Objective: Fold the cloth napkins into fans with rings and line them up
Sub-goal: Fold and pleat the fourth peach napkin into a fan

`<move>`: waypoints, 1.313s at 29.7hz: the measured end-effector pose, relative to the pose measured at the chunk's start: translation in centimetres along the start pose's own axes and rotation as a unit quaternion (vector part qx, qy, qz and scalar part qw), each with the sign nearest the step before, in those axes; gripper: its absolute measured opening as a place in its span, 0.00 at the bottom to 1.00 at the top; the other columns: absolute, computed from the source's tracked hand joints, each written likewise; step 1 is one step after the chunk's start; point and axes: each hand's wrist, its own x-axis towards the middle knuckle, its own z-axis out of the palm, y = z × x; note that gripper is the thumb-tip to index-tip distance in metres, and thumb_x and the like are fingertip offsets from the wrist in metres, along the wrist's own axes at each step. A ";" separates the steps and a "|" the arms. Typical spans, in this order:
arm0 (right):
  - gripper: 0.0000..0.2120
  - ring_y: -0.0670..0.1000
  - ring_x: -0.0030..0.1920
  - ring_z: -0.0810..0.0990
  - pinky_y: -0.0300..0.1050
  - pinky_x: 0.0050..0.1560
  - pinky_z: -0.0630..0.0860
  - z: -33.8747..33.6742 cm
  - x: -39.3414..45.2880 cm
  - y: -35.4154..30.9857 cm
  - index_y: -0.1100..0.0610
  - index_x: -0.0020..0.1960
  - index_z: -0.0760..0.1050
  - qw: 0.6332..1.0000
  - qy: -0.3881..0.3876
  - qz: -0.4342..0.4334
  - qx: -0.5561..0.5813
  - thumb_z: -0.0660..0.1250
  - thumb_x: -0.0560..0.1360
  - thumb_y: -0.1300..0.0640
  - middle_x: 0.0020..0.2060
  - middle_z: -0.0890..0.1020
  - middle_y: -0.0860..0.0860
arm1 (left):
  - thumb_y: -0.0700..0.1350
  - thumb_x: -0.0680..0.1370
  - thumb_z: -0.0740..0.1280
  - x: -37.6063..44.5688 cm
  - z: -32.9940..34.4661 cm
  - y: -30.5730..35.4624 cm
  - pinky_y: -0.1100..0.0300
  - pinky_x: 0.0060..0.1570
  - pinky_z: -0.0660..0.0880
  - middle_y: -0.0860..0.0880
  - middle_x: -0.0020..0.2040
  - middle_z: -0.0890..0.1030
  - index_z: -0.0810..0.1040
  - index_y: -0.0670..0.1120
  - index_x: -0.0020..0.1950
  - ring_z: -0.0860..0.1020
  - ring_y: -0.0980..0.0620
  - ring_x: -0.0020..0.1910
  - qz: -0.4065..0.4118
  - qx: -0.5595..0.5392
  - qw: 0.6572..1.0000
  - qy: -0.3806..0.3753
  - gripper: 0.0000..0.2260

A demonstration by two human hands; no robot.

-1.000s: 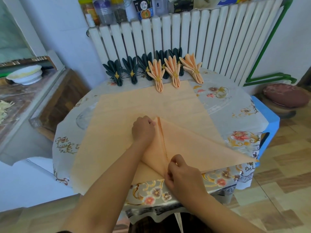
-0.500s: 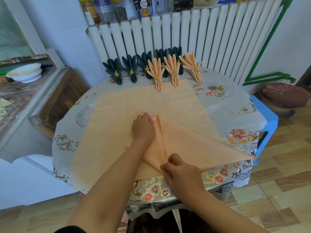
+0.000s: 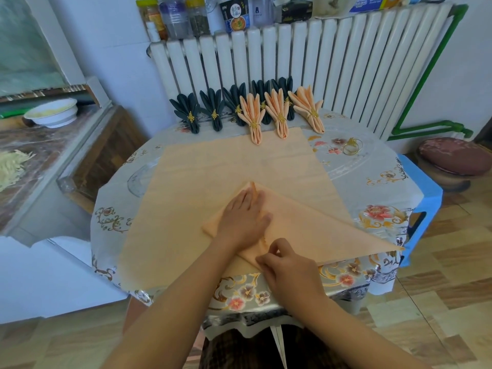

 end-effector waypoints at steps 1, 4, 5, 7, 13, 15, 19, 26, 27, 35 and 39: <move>0.04 0.49 0.19 0.69 0.36 0.17 0.63 0.0 -0.1 0.0 0.50 0.36 0.81 1.000 0.001 -0.002 0.003 0.68 0.68 0.51 0.36 0.75 0.48 | 0.61 0.81 0.47 0.0 0.0 0.0 0.55 0.75 0.40 0.49 0.79 0.41 0.42 0.53 0.79 0.41 0.53 0.77 -0.002 0.000 1.000 0.000 0.29; 0.09 0.48 0.21 0.72 0.37 0.17 0.66 -0.1 -0.5 0.2 0.49 0.40 0.82 1.000 -0.007 0.003 0.022 0.63 0.72 0.49 0.38 0.75 0.48 | 0.62 0.80 0.47 -0.1 0.1 0.1 0.54 0.75 0.41 0.48 0.79 0.41 0.42 0.54 0.79 0.40 0.52 0.77 -0.004 0.007 1.000 0.001 0.29; 0.11 0.48 0.22 0.72 0.38 0.17 0.67 -0.2 -0.5 0.2 0.49 0.41 0.82 0.999 -0.020 0.009 0.029 0.61 0.73 0.48 0.39 0.75 0.48 | 0.62 0.80 0.47 -0.1 0.0 0.0 0.54 0.75 0.41 0.48 0.79 0.41 0.42 0.55 0.79 0.40 0.52 0.77 -0.005 0.009 1.000 0.003 0.29; 0.12 0.48 0.23 0.73 0.39 0.18 0.69 -0.4 -0.7 0.3 0.49 0.43 0.81 0.998 -0.045 0.012 0.041 0.60 0.73 0.47 0.40 0.76 0.48 | 0.62 0.80 0.46 -0.1 0.0 0.1 0.54 0.75 0.41 0.48 0.79 0.41 0.42 0.55 0.79 0.40 0.52 0.77 -0.003 0.010 1.000 0.005 0.29; 0.14 0.47 0.44 0.80 0.43 0.45 0.77 -3.6 1.1 1.7 0.47 0.61 0.77 0.983 -0.081 0.089 0.141 0.66 0.75 0.50 0.53 0.76 0.45 | 0.63 0.80 0.46 -0.3 0.1 0.1 0.54 0.75 0.41 0.48 0.79 0.42 0.43 0.55 0.79 0.41 0.52 0.77 -0.004 0.013 1.000 0.006 0.29; 0.15 0.51 0.51 0.78 0.44 0.49 0.73 -4.7 2.6 3.7 0.49 0.61 0.77 0.990 -0.036 0.107 0.080 0.67 0.75 0.55 0.54 0.77 0.48 | 0.63 0.80 0.46 -0.3 0.1 0.0 0.55 0.74 0.40 0.48 0.79 0.42 0.42 0.55 0.79 0.41 0.52 0.77 -0.004 0.015 1.000 0.012 0.29; 0.23 0.54 0.59 0.73 0.47 0.56 0.71 -6.6 5.2 9.0 0.51 0.71 0.65 0.967 -0.163 0.184 -0.070 0.62 0.76 0.55 0.60 0.74 0.53 | 0.62 0.81 0.46 -0.4 0.1 0.0 0.55 0.74 0.41 0.48 0.79 0.42 0.43 0.55 0.79 0.41 0.52 0.77 -0.002 0.015 1.000 0.015 0.28; 0.23 0.47 0.48 0.73 0.42 0.51 0.71 -8.0 6.8 12.0 0.50 0.69 0.64 0.922 -0.355 0.145 -0.049 0.64 0.76 0.48 0.51 0.75 0.47 | 0.59 0.82 0.47 -0.3 -0.1 -0.2 0.55 0.74 0.41 0.46 0.79 0.42 0.40 0.57 0.78 0.42 0.50 0.78 0.021 0.030 0.999 0.019 0.27; 0.22 0.47 0.46 0.73 0.42 0.48 0.71 -8.1 6.9 12.2 0.49 0.68 0.65 0.921 -0.361 0.137 -0.050 0.64 0.76 0.47 0.47 0.74 0.44 | 0.59 0.82 0.47 -0.3 -0.1 -0.1 0.55 0.74 0.41 0.45 0.79 0.43 0.41 0.58 0.78 0.42 0.50 0.78 0.022 0.028 0.999 0.019 0.27; 0.27 0.48 0.47 0.73 0.39 0.49 0.68 -9.1 6.2 13.0 0.48 0.70 0.58 0.917 -0.383 0.108 -0.031 0.66 0.76 0.47 0.53 0.76 0.50 | 0.60 0.81 0.46 -0.2 -0.1 -0.2 0.54 0.74 0.41 0.46 0.79 0.42 0.42 0.59 0.78 0.41 0.50 0.78 0.014 0.033 0.999 0.006 0.26; 0.23 0.42 0.37 0.74 0.36 0.40 0.67 -10.4 5.5 13.9 0.41 0.67 0.56 0.912 -0.403 0.074 -0.019 0.63 0.78 0.53 0.40 0.76 0.44 | 0.60 0.81 0.46 -0.2 -0.1 -0.1 0.54 0.74 0.41 0.46 0.79 0.42 0.41 0.59 0.78 0.41 0.51 0.77 0.016 0.035 0.999 0.007 0.26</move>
